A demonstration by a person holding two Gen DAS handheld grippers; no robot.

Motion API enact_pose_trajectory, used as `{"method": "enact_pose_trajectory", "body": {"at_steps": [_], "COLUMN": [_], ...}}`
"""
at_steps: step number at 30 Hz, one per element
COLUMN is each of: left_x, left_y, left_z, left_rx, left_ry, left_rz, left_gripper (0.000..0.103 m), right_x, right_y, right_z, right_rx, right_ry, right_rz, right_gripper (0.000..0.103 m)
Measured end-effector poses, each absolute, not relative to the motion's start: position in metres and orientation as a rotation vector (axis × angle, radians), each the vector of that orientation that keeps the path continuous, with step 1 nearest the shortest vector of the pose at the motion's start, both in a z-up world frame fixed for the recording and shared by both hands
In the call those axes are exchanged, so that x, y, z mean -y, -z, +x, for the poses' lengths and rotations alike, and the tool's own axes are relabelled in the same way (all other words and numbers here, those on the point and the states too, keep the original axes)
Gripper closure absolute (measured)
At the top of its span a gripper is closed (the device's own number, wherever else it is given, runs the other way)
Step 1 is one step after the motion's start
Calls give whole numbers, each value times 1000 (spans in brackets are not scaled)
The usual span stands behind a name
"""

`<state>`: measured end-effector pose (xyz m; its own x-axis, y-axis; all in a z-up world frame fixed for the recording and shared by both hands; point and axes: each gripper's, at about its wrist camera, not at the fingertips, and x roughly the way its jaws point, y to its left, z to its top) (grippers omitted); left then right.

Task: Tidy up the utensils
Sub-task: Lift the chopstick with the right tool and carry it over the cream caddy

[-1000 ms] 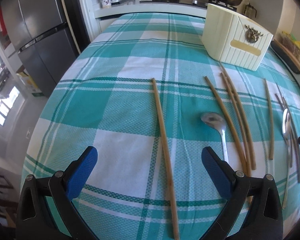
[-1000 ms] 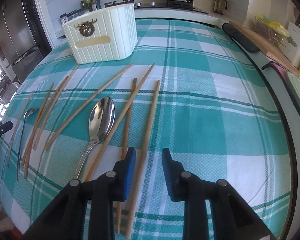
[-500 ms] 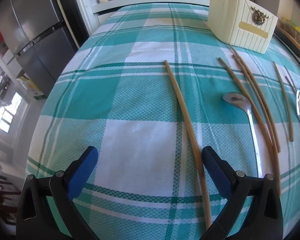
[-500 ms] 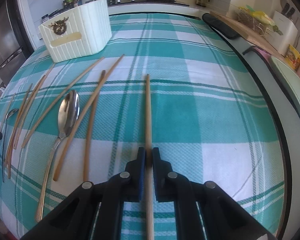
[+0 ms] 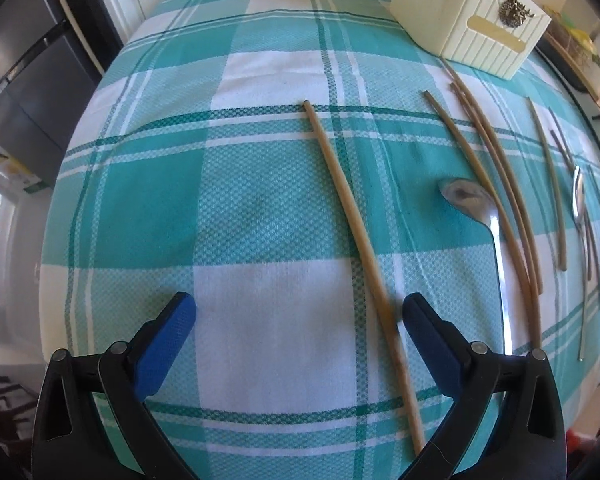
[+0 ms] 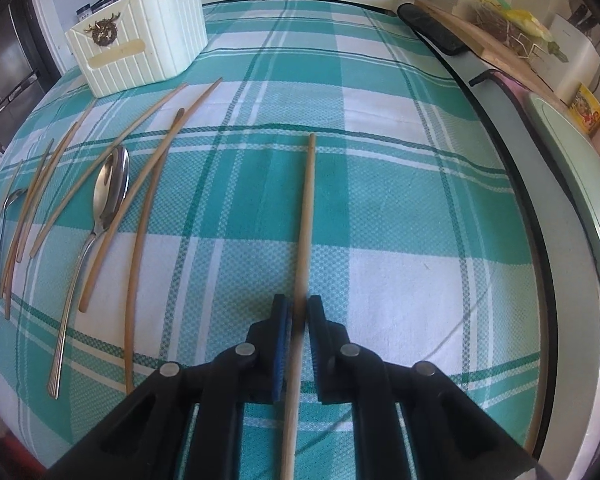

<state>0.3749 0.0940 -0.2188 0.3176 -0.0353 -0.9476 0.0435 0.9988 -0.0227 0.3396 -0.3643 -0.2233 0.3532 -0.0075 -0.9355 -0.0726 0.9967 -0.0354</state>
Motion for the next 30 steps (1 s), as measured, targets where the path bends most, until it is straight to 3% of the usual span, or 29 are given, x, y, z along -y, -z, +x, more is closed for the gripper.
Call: {"method": "enact_pose_trajectory", "body": {"at_steps": [2, 4, 7, 9, 11, 15, 16, 17, 19, 24, 30], "left_x": [-96, -98, -99, -97, -92, -81, -80, -78, -77, -92, -96], "left_y": [218, 217, 215, 210, 205, 203, 202, 202, 200, 188, 129], "left_z": [386, 399, 418, 430, 440, 462, 465, 469, 478, 472, 422], "left_rx": [-1263, -1276, -1282, -1281, -1285, -1276, -1268, -1259, -1246, -1209, -1026], "left_ry": [54, 62, 44, 50, 43, 43, 39, 33, 31, 65, 173], "left_rz": [15, 8, 15, 4, 13, 18, 19, 17, -5, -151, -183], "left_gripper": [1, 2, 9, 22, 44, 59, 66, 76, 95, 99, 99], "right_x": [364, 363, 362, 363, 362, 362, 364, 363, 363, 359, 343], "right_y": [223, 224, 225, 225, 226, 228, 228, 228, 230, 215, 144], "right_z": [348, 355, 368, 378, 388, 415, 423, 429, 438, 439, 397], "right_rx": [-1237, -1252, -1256, -1262, -1263, -1245, -1229, -1221, -1215, -1172, -1019], "right_ry": [-72, -83, -101, -113, -123, -126, -120, -109, -93, -103, -175], "right_rz": [-82, -111, -127, -111, -102, -83, -74, -75, -72, -44, -70], "right_gripper": [76, 69, 69, 69, 69, 70, 75, 87, 97, 97, 97]}}
